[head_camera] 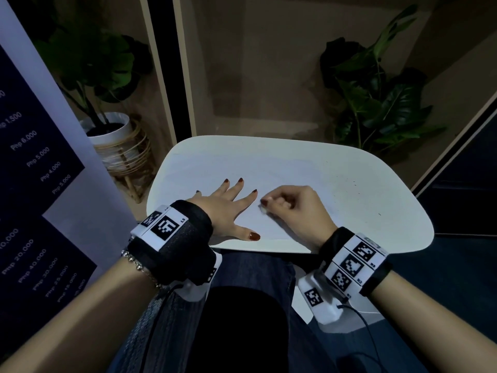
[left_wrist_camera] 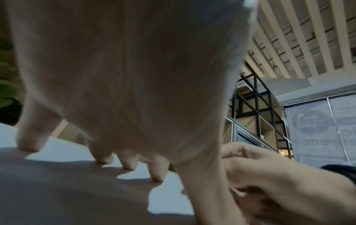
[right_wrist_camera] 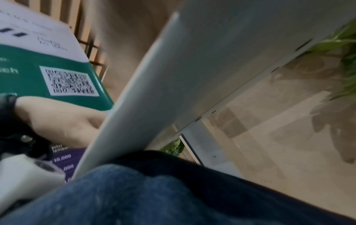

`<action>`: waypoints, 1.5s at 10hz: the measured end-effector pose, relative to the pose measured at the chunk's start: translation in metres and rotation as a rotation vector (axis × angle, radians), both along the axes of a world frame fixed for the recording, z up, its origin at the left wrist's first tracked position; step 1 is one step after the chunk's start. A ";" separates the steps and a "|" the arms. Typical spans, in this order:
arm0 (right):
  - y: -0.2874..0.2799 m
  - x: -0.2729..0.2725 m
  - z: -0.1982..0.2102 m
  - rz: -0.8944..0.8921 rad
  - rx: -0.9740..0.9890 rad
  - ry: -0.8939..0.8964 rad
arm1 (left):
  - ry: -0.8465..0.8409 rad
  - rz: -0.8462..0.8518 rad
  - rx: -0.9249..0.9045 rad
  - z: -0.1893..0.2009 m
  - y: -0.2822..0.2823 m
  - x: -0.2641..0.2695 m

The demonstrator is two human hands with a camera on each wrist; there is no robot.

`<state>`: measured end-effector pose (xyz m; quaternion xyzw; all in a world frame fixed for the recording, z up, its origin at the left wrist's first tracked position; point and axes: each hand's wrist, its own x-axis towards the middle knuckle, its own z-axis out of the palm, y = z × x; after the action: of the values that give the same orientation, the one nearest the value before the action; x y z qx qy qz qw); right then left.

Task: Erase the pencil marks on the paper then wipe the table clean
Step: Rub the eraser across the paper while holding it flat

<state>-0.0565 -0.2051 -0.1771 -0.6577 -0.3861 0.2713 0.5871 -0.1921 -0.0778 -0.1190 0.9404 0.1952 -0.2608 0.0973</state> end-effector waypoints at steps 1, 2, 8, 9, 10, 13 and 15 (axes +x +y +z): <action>0.007 0.002 -0.003 -0.136 0.072 0.045 | 0.003 -0.001 0.005 0.000 -0.001 0.000; -0.005 0.004 -0.001 0.160 -0.049 -0.085 | 0.005 0.004 -0.001 0.001 -0.001 0.000; -0.006 0.000 0.008 0.145 -0.067 -0.053 | 0.018 -0.009 -0.006 0.002 -0.001 -0.001; 0.006 0.001 -0.001 -0.100 0.045 -0.003 | 0.020 -0.009 -0.004 0.003 -0.001 -0.001; -0.004 0.002 0.004 0.134 -0.019 -0.003 | 0.017 -0.007 -0.011 0.002 0.000 0.000; 0.004 -0.001 -0.002 -0.038 0.042 0.018 | 0.011 -0.007 -0.004 0.001 0.000 -0.001; -0.016 0.004 0.013 0.369 -0.154 -0.052 | 0.006 -0.004 -0.006 0.000 0.000 -0.001</action>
<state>-0.0529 -0.2213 -0.1642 -0.6254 -0.4933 0.3860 0.4654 -0.1932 -0.0778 -0.1185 0.9398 0.1927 -0.2642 0.0990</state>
